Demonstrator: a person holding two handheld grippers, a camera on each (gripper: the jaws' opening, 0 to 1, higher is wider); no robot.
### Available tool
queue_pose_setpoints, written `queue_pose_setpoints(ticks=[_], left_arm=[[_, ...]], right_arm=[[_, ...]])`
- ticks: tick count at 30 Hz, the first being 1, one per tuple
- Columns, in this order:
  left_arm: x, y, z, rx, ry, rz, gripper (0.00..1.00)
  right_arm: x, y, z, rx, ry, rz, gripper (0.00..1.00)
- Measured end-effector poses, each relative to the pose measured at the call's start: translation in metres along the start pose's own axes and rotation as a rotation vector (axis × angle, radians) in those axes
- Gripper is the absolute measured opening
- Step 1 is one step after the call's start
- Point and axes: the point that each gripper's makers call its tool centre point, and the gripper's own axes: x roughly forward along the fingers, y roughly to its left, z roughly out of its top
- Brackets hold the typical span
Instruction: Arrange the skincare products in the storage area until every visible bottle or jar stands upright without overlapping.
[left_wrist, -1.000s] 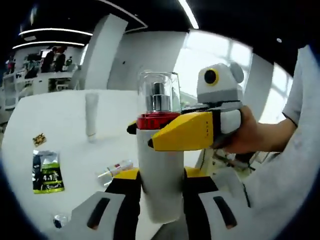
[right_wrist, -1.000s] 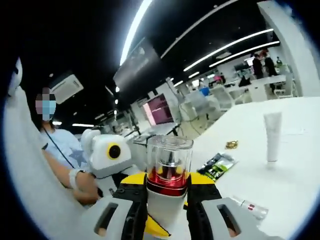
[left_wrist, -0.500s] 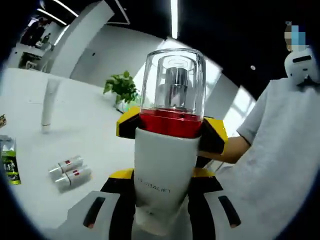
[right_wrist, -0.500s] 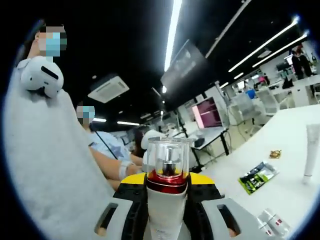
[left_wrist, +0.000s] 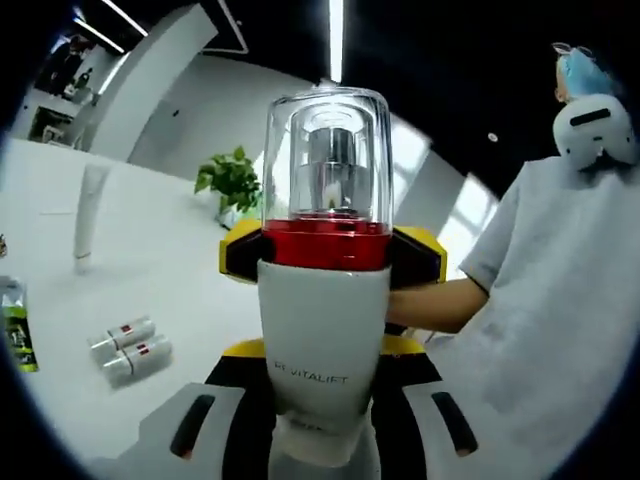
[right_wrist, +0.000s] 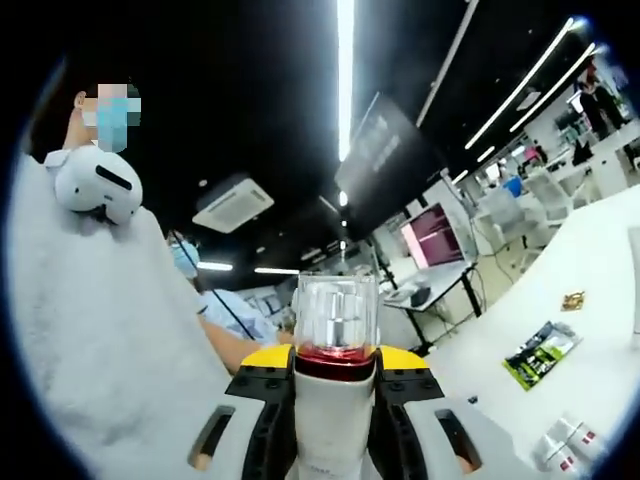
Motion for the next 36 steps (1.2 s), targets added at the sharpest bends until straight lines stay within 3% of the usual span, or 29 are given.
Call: queue_pose_setpoints(ticks=[3,5,9,12,19,23,26,33,36], left_arm=[[-0.006,0.014,0.002,-0.002,-0.014,0.084,0.31],[-0.009,0.02,-0.001,-0.014,0.003,0.124,0.31],[-0.014,0.039,0.0,0.003,0.008,0.216,0.31],[-0.017,0.052,0.001,-0.032,-0.008,0.291,0.31],[-0.022,0.076,-0.004,-0.03,0.033,0.456,0.31],[-0.026,0.088,-0.008,-0.051,0.061,0.571,0.31],[-0.028,0.092,-0.006,-0.001,0.076,0.613,0.31],[-0.031,0.099,-0.001,0.078,0.109,0.697,0.31],[-0.033,0.103,-0.003,0.149,0.176,0.744,0.31]], right_arm=[[0.003,-0.015,0.0,0.015,-0.005,-0.071,0.24],[0.006,-0.019,-0.002,0.027,0.007,-0.077,0.24],[0.011,-0.029,-0.004,-0.013,0.012,-0.146,0.24],[0.01,-0.047,-0.004,0.008,0.003,-0.257,0.23],[0.009,-0.075,-0.01,0.001,-0.003,-0.507,0.27],[0.005,-0.084,-0.014,0.032,0.027,-0.639,0.28],[0.006,-0.082,-0.012,-0.024,0.057,-0.673,0.28],[0.003,-0.086,-0.007,-0.022,0.051,-0.728,0.28],[0.0,-0.089,-0.01,-0.033,0.075,-0.751,0.29]])
